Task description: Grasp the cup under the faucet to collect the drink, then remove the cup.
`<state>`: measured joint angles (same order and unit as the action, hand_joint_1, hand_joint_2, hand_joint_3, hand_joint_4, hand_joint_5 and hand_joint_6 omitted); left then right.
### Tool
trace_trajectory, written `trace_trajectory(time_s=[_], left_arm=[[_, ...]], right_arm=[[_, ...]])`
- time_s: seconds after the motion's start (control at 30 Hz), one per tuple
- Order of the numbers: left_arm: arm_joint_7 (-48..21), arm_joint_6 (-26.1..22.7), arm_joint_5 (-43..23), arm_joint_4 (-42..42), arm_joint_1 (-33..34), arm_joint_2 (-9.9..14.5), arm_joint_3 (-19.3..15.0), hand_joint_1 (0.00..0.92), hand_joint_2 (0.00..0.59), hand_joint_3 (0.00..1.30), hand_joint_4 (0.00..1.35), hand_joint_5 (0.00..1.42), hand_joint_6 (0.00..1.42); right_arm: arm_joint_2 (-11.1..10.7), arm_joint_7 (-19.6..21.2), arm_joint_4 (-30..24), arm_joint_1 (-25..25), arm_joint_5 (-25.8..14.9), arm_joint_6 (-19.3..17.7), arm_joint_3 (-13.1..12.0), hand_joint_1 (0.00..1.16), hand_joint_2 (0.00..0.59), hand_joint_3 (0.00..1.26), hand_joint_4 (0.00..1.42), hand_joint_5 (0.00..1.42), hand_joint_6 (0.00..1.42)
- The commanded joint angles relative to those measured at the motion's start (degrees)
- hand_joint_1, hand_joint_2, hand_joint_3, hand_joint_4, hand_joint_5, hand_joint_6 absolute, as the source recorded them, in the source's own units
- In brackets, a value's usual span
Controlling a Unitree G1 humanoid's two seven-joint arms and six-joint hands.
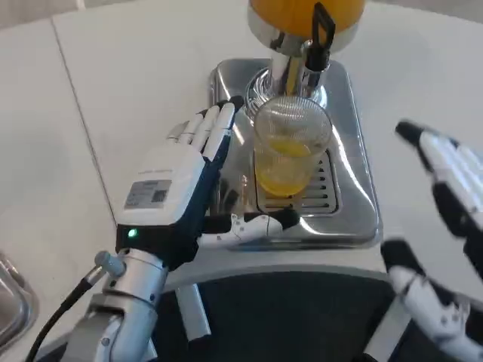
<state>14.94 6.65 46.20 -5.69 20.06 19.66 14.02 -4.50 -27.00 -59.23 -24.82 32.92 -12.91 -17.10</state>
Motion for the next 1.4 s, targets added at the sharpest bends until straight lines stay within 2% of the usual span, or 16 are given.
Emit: trace_trajectory(time_s=[0.03,0.23,0.47,0.67,1.1,1.4], left_arm=[[2.12,2.23,-3.63,-2.33,0.32,-1.09,-1.05,0.103,0.049,0.00,0.00,0.06,0.10],[2.75,4.67,-7.41,-6.79,2.30,-2.46,-1.25,0.138,0.040,0.00,0.00,0.07,0.11],[3.98,7.20,-8.11,-11.17,5.11,-3.61,-0.38,0.160,0.041,0.00,0.00,0.09,0.12],[5.14,8.25,-8.02,-14.12,7.20,-4.73,0.51,0.198,0.037,0.00,0.00,0.12,0.15],[9.47,10.96,-8.88,-23.61,12.70,-8.52,1.58,0.243,0.048,0.00,0.00,0.18,0.21],[12.71,12.48,-10.76,-29.62,15.75,-10.34,1.06,0.278,0.057,0.00,0.00,0.24,0.26]], right_arm=[[-3.64,0.08,-0.74,-4.55,-0.89,-2.72,-1.73,0.22,0.530,0.00,0.00,0.00,0.00],[-8.19,-0.49,0.07,-6.06,-2.01,-1.72,-1.69,0.22,0.528,0.00,0.00,0.00,0.00],[-11.18,-0.38,0.46,-5.59,-3.71,0.22,-2.15,0.22,0.518,0.00,0.00,0.00,0.00],[-11.68,-0.11,0.24,-7.33,-3.90,0.62,-2.11,0.22,0.509,0.00,0.00,0.00,0.00],[-12.84,-0.97,-0.77,-6.85,-4.17,1.77,-2.02,0.20,0.483,0.00,0.00,0.00,0.00],[-12.23,-1.51,-0.77,-7.36,-3.82,1.54,-0.92,0.20,0.483,0.00,0.00,0.00,0.00]])
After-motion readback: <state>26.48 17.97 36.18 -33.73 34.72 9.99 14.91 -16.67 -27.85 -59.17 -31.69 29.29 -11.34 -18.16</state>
